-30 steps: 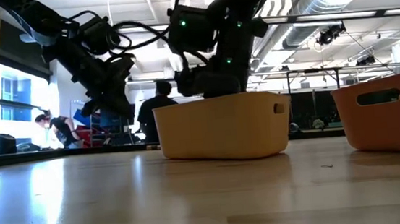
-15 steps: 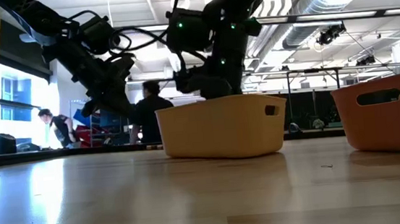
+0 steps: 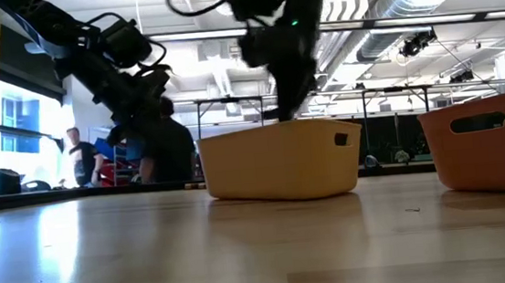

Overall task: Sort batteries
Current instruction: Move the black battery at the yellow bin to the orange bin

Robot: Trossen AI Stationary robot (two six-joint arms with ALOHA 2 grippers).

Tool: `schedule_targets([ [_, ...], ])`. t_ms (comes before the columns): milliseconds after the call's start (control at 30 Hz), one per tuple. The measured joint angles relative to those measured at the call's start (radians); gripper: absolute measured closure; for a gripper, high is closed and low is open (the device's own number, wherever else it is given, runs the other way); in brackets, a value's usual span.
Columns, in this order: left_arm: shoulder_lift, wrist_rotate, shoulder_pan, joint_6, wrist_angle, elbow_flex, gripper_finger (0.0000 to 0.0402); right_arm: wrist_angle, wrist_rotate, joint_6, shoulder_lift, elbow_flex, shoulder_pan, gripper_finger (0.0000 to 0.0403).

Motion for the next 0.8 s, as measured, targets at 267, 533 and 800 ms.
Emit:
schedule_targets([
  [267,0.0,0.117,0.064,-0.04,0.116,0.004,0.0401,-0.152,-0.083,0.333,-0.265,-0.188,0.08,0.0372],
  [533,0.0,0.155,0.086,-0.05,0.146,0.004,0.0402,-0.159,-0.171,0.889,-0.479,-0.503,0.354,0.0372],
  [800,0.0,0.166,0.085,-0.139,0.162,0.028,0.0401,-0.164,-0.262,1.063,-0.528,-0.671,0.375,0.0302],
])
